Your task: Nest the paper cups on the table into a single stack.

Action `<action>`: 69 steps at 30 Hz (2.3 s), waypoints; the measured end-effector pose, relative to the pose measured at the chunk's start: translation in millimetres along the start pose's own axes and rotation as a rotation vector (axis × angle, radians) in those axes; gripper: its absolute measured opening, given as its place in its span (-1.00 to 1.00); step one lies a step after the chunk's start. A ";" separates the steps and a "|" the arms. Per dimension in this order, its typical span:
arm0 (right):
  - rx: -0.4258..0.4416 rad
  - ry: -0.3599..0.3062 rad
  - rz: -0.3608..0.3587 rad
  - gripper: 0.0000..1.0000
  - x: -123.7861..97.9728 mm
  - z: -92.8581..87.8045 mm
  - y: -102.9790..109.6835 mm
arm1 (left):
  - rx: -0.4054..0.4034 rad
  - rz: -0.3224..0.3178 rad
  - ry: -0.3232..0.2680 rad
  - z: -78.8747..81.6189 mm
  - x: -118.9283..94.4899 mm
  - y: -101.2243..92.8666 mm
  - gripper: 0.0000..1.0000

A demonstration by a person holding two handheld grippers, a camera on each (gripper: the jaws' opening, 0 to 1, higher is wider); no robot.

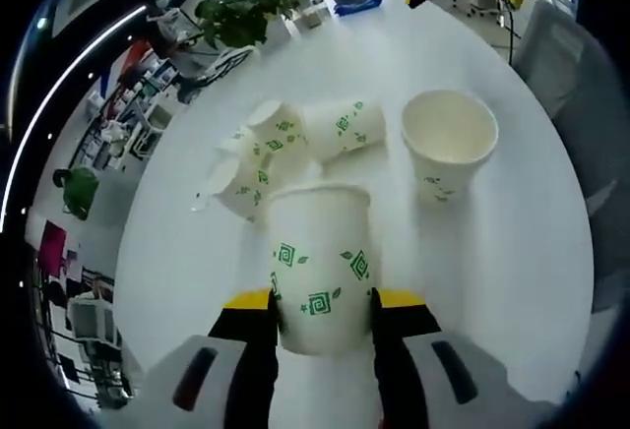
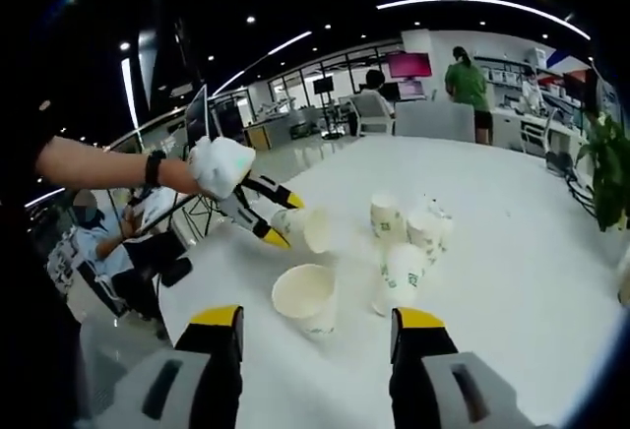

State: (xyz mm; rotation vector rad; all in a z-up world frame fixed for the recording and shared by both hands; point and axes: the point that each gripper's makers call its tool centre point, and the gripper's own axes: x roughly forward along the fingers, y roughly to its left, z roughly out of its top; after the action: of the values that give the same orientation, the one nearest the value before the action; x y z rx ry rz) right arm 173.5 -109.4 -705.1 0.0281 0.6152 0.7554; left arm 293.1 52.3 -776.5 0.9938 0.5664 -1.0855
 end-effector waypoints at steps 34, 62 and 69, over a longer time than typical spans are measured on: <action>0.020 0.016 0.259 -0.10 91.4 58.4 34.5 | 0.206 0.003 -0.113 74.4 -36.9 -16.2 -0.29; 0.091 0.013 0.350 -0.43 97.9 66.8 52.6 | 0.321 -0.016 -0.160 108.9 -48.5 -39.0 -0.29; 0.098 0.015 0.356 -0.60 97.6 66.9 57.1 | 0.325 -0.013 -0.166 111.0 -49.5 -38.6 -0.29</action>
State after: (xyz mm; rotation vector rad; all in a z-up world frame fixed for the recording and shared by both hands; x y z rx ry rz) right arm 227.7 8.7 -686.3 0.2267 0.6697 1.0700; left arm 229.7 -27.2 -699.6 1.1671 0.2659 -1.2844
